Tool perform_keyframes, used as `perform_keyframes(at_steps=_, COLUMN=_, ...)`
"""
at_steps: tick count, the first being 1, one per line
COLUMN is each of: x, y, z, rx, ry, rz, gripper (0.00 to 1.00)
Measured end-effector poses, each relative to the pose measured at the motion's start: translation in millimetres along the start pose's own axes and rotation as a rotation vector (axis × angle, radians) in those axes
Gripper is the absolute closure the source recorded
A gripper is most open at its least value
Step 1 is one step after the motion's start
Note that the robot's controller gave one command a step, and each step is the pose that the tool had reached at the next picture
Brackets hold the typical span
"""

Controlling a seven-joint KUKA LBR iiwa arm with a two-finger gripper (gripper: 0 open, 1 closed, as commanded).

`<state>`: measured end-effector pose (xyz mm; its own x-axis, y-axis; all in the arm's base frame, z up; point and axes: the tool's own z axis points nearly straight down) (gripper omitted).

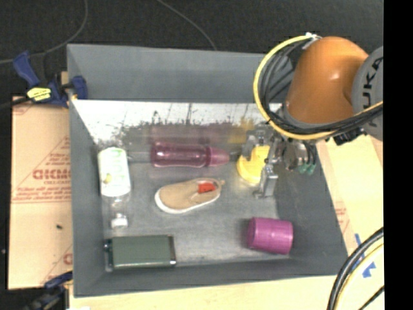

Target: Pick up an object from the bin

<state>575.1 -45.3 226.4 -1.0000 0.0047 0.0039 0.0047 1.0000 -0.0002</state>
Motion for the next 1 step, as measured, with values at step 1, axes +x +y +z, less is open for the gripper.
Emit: perform_keyframes(at_steps=1, x=-1.2, y=0.0, z=-4.9, rx=0.001, ry=-0.008, rz=-0.002, gripper=0.00)
